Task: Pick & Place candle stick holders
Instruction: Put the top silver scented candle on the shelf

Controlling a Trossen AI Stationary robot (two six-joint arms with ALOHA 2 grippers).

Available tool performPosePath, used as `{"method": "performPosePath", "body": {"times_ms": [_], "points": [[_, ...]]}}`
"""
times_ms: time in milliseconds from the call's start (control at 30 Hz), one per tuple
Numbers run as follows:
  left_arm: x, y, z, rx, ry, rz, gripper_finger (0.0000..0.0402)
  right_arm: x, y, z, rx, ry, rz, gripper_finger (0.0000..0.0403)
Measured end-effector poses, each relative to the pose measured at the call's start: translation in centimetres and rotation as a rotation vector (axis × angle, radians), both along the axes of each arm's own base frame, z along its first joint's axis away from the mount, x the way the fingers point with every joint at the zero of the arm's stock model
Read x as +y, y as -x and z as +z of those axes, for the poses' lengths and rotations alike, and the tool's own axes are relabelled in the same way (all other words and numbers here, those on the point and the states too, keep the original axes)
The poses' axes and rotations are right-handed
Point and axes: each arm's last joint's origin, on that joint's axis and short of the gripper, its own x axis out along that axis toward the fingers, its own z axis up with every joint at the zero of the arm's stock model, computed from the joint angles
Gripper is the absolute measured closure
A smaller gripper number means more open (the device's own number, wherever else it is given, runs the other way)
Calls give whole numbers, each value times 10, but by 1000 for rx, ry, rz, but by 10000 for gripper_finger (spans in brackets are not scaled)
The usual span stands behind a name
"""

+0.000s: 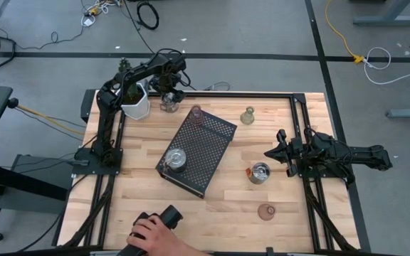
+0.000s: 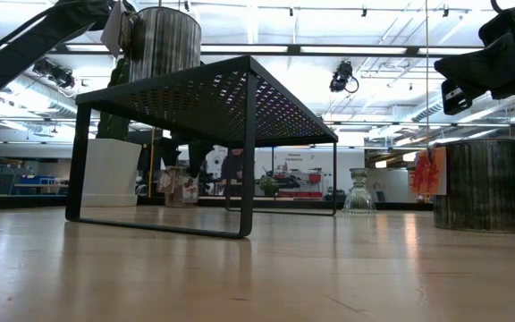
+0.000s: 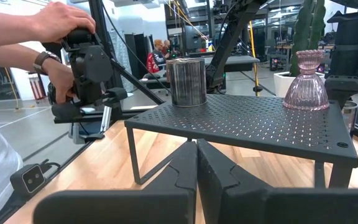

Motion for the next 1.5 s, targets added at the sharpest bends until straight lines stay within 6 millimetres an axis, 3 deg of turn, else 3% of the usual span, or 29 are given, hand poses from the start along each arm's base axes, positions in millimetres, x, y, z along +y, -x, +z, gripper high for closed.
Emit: {"method": "performPosePath", "body": {"times_ms": [400, 933, 1500], "points": [[-1, 0, 2, -10, 11, -9, 27, 0, 0, 0, 0, 0, 0, 391], [-17, 4, 28, -24, 14, -40, 28, 0, 0, 0, 0, 0, 0, 391], [-43, 6, 72, -93, -60, -86, 28, 0, 0, 0, 0, 0, 0, 391]]}}
